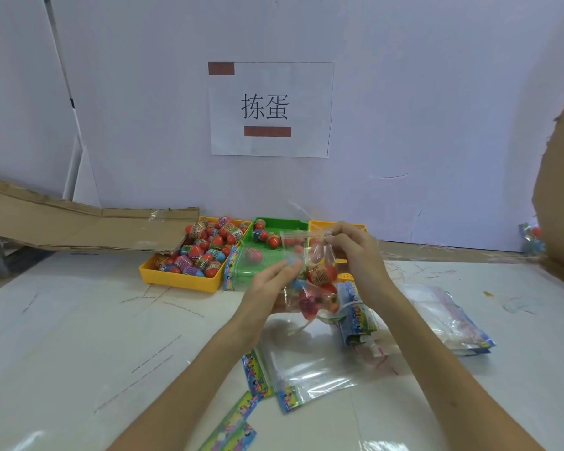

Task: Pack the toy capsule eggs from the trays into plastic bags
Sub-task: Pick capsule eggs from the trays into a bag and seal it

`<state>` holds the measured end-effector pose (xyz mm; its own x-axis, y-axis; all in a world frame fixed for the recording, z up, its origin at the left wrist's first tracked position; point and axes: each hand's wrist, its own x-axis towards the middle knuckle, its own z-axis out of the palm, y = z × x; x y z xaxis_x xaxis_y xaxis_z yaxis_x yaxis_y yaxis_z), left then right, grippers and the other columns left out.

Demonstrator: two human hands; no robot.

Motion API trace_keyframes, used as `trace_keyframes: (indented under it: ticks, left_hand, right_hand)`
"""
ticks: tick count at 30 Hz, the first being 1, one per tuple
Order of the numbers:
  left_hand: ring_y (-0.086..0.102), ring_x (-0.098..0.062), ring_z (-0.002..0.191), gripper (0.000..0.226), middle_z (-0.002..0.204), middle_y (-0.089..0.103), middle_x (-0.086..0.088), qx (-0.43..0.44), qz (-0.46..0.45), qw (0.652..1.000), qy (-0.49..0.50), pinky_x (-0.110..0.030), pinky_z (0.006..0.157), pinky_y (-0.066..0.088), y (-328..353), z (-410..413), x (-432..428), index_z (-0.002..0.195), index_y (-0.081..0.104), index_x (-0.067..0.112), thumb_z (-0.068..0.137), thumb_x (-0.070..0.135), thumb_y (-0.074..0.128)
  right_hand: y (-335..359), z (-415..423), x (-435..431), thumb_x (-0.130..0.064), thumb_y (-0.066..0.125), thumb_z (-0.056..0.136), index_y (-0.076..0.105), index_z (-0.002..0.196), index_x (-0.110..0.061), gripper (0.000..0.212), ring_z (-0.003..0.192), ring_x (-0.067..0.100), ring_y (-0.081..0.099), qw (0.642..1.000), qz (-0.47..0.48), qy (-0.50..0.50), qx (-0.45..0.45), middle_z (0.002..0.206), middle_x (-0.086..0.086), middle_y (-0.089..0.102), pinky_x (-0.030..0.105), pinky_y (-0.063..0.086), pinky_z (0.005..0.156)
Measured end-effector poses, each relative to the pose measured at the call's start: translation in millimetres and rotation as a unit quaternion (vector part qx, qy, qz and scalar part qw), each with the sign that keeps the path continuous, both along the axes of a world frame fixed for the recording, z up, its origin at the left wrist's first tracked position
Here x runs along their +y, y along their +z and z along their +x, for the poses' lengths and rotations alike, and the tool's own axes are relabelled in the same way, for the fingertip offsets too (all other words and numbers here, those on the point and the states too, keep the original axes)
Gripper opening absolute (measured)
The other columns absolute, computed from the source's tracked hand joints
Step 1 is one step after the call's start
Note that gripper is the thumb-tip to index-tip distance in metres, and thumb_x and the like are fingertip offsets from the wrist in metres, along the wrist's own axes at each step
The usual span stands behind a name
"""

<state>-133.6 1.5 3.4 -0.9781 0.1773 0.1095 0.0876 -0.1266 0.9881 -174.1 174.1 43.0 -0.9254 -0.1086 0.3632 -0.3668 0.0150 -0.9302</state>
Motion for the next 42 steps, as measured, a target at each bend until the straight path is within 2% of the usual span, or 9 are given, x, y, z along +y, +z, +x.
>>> trace_keyframes:
  ticks: [5,9,11,13,17,26,34,38,42]
  left_hand:
    - [0.074,-0.019,0.082,0.021,0.094,0.078,-0.006,0.000,0.007,0.998,0.067,-0.028,0.072,0.059,-2,-3,-1,0.097,0.079,0.020,0.099,0.031,0.061]
    - [0.076,-0.021,0.079,0.024,0.095,0.079,-0.001,-0.008,0.014,0.993,0.113,-0.026,0.062,0.058,-1,-3,-3,0.096,0.080,0.022,0.102,0.026,0.057]
    - [0.076,-0.024,0.081,0.024,0.096,0.079,-0.002,-0.010,0.017,0.992,0.128,-0.027,0.061,0.058,-1,-2,-3,0.098,0.081,0.023,0.102,0.028,0.057]
    - [0.076,-0.024,0.083,0.024,0.097,0.079,-0.002,-0.011,0.021,0.990,0.141,-0.027,0.063,0.057,0,-2,-2,0.100,0.081,0.027,0.102,0.030,0.057]
    - [0.074,-0.025,0.089,0.024,0.100,0.078,-0.003,-0.022,0.031,0.987,0.153,-0.031,0.068,0.058,2,-2,-1,0.103,0.081,0.029,0.101,0.036,0.058]
    - [0.072,-0.015,0.096,0.025,0.102,0.078,-0.005,0.011,0.056,0.983,0.172,-0.018,0.064,0.054,4,-2,-4,0.092,0.081,0.021,0.098,0.011,0.058]
    - [0.071,-0.020,0.099,0.020,0.103,0.077,-0.007,0.014,0.084,0.980,0.179,-0.018,0.064,0.054,4,-3,-5,0.102,0.079,0.022,0.101,0.019,0.059]
    - [0.073,-0.025,0.102,0.016,0.108,0.077,-0.007,0.012,0.086,0.980,0.181,-0.022,0.066,0.056,2,-4,-5,0.108,0.076,0.025,0.100,0.025,0.062]
    - [0.074,-0.028,0.100,0.016,0.103,0.079,-0.007,0.014,0.087,0.980,0.177,-0.035,0.079,0.059,1,-6,-6,0.109,0.070,0.018,0.101,0.030,0.061]
  right_hand:
    - [-2,-1,-2,-0.003,0.049,0.100,0.062,0.080,-0.013,0.026,0.054,0.021,0.059,0.999,0.034,0.012,-0.001,0.078,0.025,0.066,0.031,0.047,0.048]
    - [-3,-1,-1,-0.025,0.052,0.105,0.066,0.099,-0.008,0.023,0.063,0.015,0.062,0.996,0.077,0.051,-0.011,0.084,0.001,0.074,0.029,0.051,0.053]
    - [-5,-2,-2,-0.034,0.060,0.100,0.067,0.102,-0.015,0.021,0.075,0.019,0.067,0.989,0.134,0.054,-0.016,0.091,-0.001,0.074,0.031,0.055,0.062]
    - [-9,-2,-4,-0.034,0.068,0.095,0.068,0.091,-0.021,0.013,0.085,0.022,0.071,0.984,0.170,0.041,-0.009,0.092,-0.001,0.075,0.034,0.058,0.067]
    - [-11,-1,-5,-0.030,0.071,0.094,0.068,0.075,-0.023,0.021,0.076,0.013,0.067,0.988,0.153,0.025,-0.005,0.076,-0.005,0.071,0.028,0.057,0.062]
    - [-11,-1,-7,-0.031,0.076,0.090,0.072,0.078,-0.020,0.017,0.070,0.014,0.069,0.987,0.157,0.031,0.002,0.076,-0.003,0.073,0.028,0.058,0.058]
    - [-13,-3,-7,-0.031,0.076,0.089,0.073,0.080,-0.024,0.012,0.069,0.011,0.071,0.991,0.132,0.011,0.004,0.079,-0.003,0.076,0.024,0.057,0.056]
    - [-14,-4,-8,-0.030,0.079,0.087,0.073,0.076,-0.023,0.014,0.064,0.007,0.069,0.992,0.128,-0.016,0.012,0.074,-0.003,0.075,0.022,0.056,0.054]
    - [-16,-4,-9,-0.031,0.078,0.089,0.074,0.079,-0.020,0.015,0.067,0.009,0.068,0.992,0.121,-0.016,0.012,0.074,-0.002,0.074,0.024,0.057,0.053]
